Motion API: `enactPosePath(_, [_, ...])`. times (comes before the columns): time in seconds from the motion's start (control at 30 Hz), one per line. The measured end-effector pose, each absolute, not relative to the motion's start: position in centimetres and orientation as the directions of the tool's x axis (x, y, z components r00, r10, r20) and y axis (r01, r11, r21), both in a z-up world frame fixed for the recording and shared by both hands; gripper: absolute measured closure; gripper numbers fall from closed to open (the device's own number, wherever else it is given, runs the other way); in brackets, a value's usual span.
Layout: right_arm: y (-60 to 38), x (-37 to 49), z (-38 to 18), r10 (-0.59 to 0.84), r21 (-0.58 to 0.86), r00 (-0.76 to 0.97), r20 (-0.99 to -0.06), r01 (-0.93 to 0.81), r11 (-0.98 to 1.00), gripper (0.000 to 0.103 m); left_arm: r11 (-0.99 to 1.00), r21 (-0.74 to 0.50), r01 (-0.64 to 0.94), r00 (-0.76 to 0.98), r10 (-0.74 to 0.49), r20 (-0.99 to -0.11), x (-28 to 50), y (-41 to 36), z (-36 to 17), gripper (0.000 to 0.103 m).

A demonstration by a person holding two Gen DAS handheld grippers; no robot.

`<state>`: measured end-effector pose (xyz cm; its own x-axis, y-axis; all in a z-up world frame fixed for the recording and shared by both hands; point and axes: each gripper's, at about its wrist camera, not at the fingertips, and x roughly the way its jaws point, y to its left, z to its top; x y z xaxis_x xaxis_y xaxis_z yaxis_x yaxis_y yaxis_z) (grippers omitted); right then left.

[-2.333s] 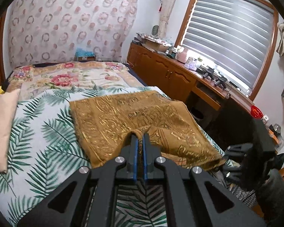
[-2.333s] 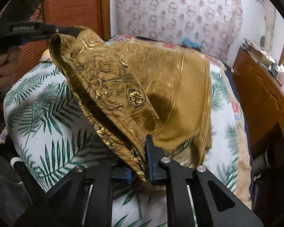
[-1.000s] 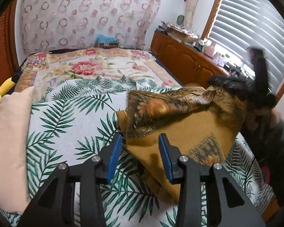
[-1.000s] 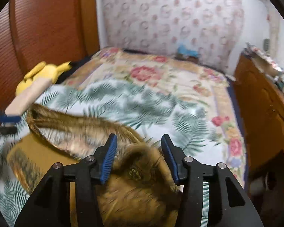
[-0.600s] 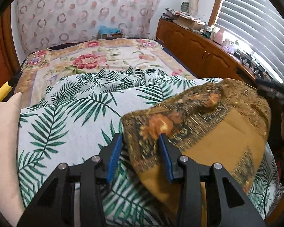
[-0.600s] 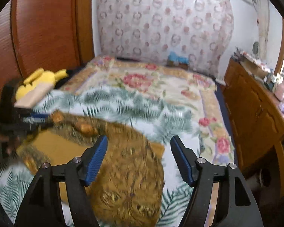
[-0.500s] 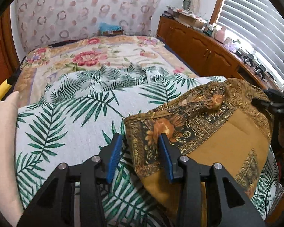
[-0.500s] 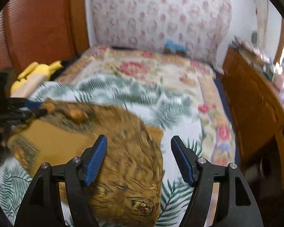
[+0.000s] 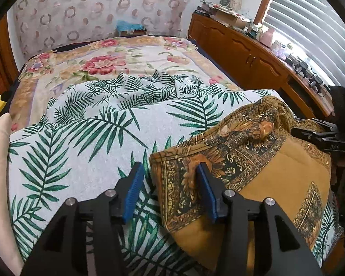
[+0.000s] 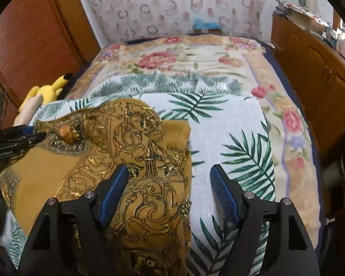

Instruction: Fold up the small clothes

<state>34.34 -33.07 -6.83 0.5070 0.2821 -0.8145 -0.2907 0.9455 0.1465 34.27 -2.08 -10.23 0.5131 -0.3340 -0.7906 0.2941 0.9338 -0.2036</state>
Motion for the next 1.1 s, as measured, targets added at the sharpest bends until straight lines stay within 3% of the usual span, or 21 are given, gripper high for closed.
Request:
enactPosePath(0.1, [-32.6,34.2,-6.8,0.300,0.153,0.504,-0.810,-0.312,0.938,0.031,0.942,-0.174,0.287,0.523,-0.306,-0.795,34.1,-2.1,-10.2,0.052])
enactPosePath(0.27, [-31.6,34.0,-6.7,0.344,0.164,0.484,-0.805,-0.375,0.912,0.054,0.950,-0.151,0.273,0.542,-0.282,-0.792,33.7,-1.8,-10.4,0.045])
enactPosePath(0.33, [-31.4,33.9,-6.8,0.370,0.181,0.471,-0.801,-0.398,0.899,0.071,0.951,-0.146,0.271,0.545,-0.277,-0.792,33.9,-2.0,-10.4,0.045])
enactPosePath(0.43, [-31.1,33.6,-6.7,0.383,0.173,0.478,-0.791,-0.425,0.888,0.081,0.947,-0.166,0.273,0.549,-0.295,-0.782,34.0,-1.9,-10.5,0.045])
enactPosePath(0.5, [-31.0,33.0,-6.4,0.389,0.167,0.488,-0.782,-0.436,0.884,0.086,0.938,-0.196,0.286,0.541,-0.327,-0.775,34.0,-1.8,-10.4,0.052])
enactPosePath(0.57, [-30.7,32.5,-6.1,0.388,0.153,0.502,-0.773,-0.445,0.882,0.089,0.916,-0.255,0.311,0.512,-0.387,-0.767,34.1,-1.9,-10.3,0.079])
enactPosePath(0.67, [-30.4,31.8,-5.4,0.378,0.127,0.535,-0.756,-0.446,0.886,0.093,0.906,-0.288,0.310,0.506,-0.413,-0.757,33.8,-2.0,-9.8,0.099])
enactPosePath(1.1, [-26.2,27.5,3.2,0.431,0.058,0.694,-0.577,-0.491,0.869,0.096,0.919,-0.264,0.293,0.752,-0.392,-0.530,23.3,3.6,0.6,0.100])
